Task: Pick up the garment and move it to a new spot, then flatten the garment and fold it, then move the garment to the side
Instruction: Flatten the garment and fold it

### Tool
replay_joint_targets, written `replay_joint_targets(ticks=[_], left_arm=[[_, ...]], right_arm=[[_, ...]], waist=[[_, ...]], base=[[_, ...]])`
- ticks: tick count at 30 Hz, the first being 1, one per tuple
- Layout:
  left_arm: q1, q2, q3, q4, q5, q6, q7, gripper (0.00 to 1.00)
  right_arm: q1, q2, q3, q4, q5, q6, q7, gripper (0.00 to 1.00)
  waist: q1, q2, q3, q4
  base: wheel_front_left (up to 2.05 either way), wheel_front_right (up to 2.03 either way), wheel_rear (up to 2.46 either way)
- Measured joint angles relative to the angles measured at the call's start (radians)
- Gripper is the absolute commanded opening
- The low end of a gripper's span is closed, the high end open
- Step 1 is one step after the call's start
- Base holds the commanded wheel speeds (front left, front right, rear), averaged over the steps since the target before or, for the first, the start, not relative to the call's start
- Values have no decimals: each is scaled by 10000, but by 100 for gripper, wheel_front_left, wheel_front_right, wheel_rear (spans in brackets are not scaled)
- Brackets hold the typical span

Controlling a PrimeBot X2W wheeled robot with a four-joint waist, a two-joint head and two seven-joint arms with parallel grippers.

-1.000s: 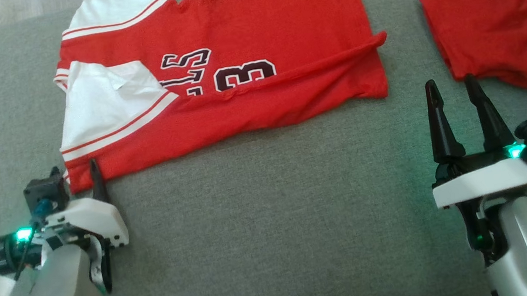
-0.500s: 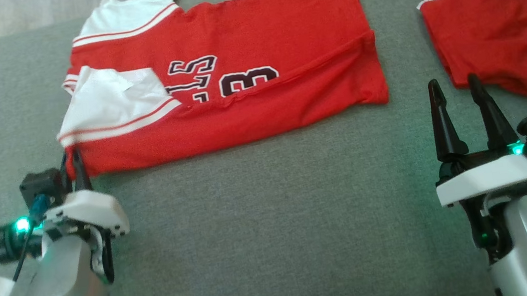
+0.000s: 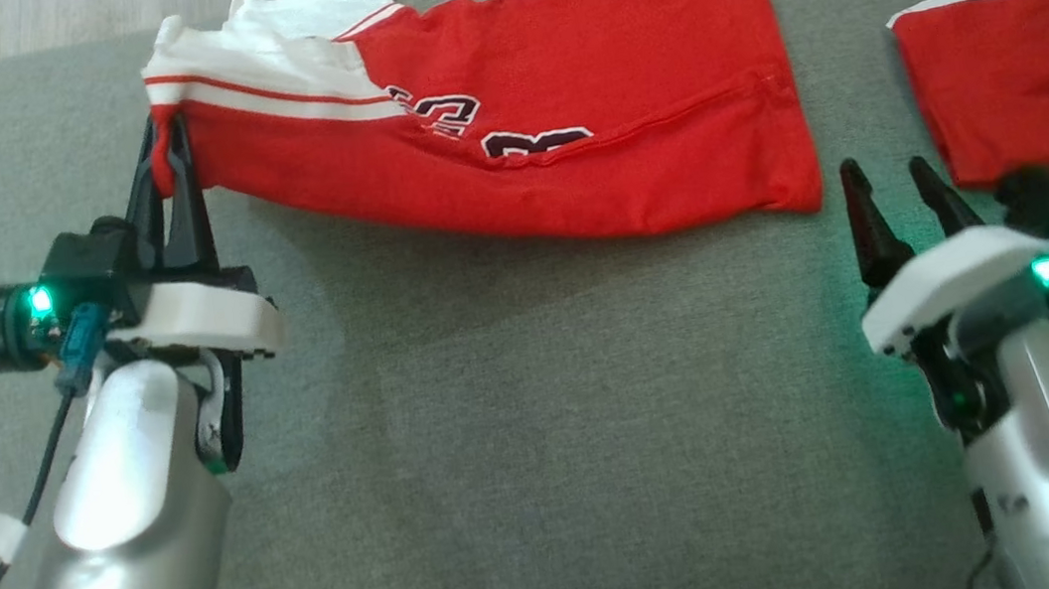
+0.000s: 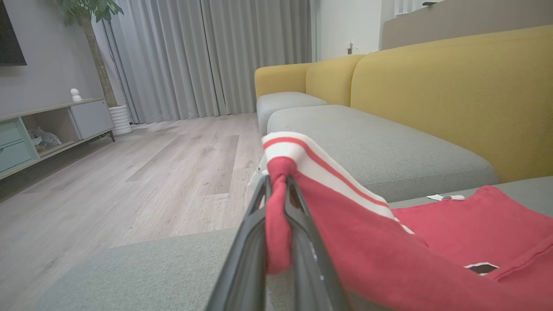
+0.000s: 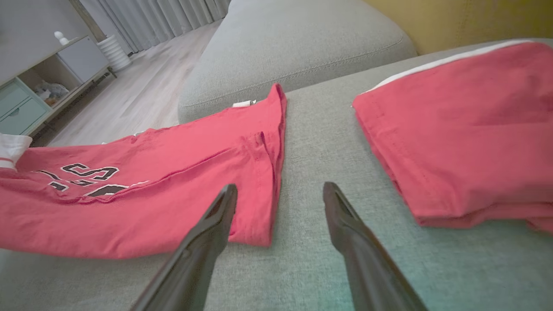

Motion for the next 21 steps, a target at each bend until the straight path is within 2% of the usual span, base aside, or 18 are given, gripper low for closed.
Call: replay_joint_targets(ticks=[10,18,19,20,21], left_arm=[[205,-109,-253,-257,165,-192,0,0],[204,-217,-311,-274,238,-278,0,0],[204,-232,-332,-257,244,-320,0,0],[204,-240,-351,-232,244,-353,0,0],[204,-247,-360,-194,244,-353,0,0]], right_arm=[[-1541,-10,-15,3087,176,0,278,100],[-2718,-104,270,4554,-36,0,52,100],[-2819,-113,337,4729,-192,-2,-17,61],[-2911,-121,370,4890,-437,0,-77,0],[-2976,-130,403,5022,-685,0,-159,0]], waist=[[0,0,187,330],[0,0,378,534],[0,0,388,560],[0,0,388,579],[1,0,371,588]], base=[[0,0,0],[0,0,0],[0,0,0],[0,0,0],[0,0,0]])
